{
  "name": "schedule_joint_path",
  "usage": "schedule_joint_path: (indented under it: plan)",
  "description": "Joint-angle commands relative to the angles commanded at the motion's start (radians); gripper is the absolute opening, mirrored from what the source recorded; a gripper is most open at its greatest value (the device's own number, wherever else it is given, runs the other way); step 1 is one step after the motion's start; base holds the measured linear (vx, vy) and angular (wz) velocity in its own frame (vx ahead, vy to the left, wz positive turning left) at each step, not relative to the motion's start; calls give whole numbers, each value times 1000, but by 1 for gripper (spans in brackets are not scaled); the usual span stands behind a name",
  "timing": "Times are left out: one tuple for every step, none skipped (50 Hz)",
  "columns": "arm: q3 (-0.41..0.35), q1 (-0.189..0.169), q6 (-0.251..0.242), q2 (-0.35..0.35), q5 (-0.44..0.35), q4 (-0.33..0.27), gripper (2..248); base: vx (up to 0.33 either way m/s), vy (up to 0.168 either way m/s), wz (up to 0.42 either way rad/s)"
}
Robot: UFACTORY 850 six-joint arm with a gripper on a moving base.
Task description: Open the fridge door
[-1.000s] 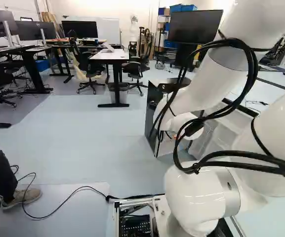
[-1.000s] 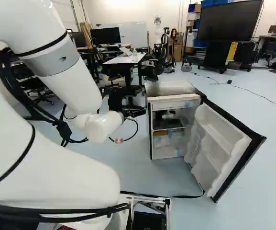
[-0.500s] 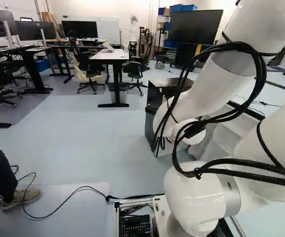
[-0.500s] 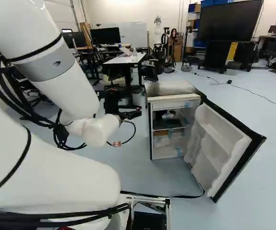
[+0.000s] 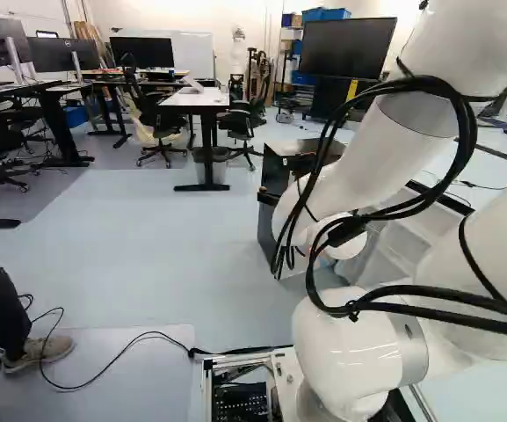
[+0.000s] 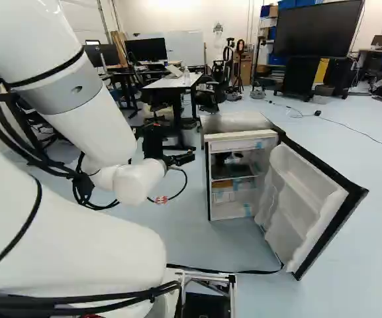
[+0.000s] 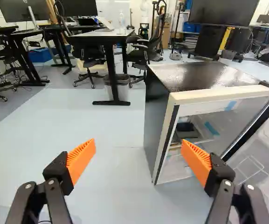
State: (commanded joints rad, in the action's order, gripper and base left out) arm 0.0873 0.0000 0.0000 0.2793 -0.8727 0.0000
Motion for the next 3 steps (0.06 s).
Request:
schedule_joint_path:
  plan:
    - [0, 0, 0, 0, 0, 0, 247, 0, 0, 0]
    - [0, 0, 0, 0, 0, 0, 247, 0, 0, 0]
    - [0, 0, 0, 0, 0, 0, 247, 0, 0, 0]
